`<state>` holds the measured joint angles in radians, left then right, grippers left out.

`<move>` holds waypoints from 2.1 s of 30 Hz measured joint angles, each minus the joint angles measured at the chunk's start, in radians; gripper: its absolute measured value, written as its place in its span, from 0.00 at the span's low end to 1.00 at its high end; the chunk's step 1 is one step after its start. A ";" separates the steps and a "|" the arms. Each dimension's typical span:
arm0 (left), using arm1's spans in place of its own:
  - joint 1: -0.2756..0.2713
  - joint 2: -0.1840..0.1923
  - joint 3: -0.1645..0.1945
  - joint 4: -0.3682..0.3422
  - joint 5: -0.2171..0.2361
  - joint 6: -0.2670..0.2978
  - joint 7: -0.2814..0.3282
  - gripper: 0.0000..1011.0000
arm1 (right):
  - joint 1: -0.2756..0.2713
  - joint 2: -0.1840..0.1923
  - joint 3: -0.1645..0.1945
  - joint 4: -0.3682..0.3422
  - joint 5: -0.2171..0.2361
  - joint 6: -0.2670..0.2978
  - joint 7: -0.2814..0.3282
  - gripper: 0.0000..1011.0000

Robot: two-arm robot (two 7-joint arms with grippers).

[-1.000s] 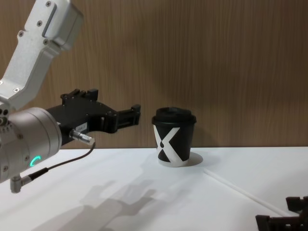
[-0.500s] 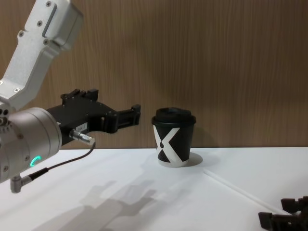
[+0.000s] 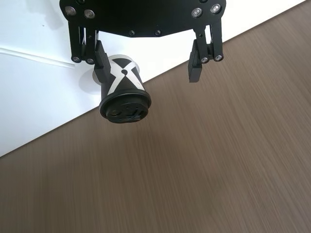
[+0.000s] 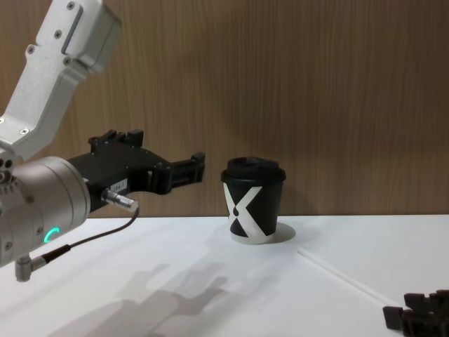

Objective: Pick up the straw with one hand, pass it to the other hand, and insert it into the cup.

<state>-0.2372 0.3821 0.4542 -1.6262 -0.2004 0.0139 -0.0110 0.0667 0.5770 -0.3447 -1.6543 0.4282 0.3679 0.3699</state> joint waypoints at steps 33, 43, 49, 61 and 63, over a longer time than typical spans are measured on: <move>0.000 0.000 0.000 0.000 0.000 0.000 0.000 0.99 | 0.000 0.000 -0.002 0.001 -0.001 0.003 0.000 0.21; 0.000 0.000 0.000 0.000 0.000 0.000 0.000 0.99 | 0.000 0.000 -0.002 0.001 -0.001 0.003 0.000 0.15; 0.000 0.000 0.000 0.000 0.000 0.000 0.000 0.99 | 0.000 0.000 -0.002 0.001 -0.001 0.003 0.000 0.12; 0.000 0.000 0.000 0.000 0.000 0.000 0.000 0.99 | -0.005 0.004 0.001 0.004 0.001 -0.014 0.003 0.05; 0.000 0.000 0.000 0.000 0.000 0.000 0.000 0.99 | -0.009 0.006 0.004 0.006 0.001 -0.027 0.006 0.04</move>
<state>-0.2372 0.3821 0.4542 -1.6262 -0.2004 0.0139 -0.0110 0.0581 0.5831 -0.3408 -1.6480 0.4289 0.3408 0.3755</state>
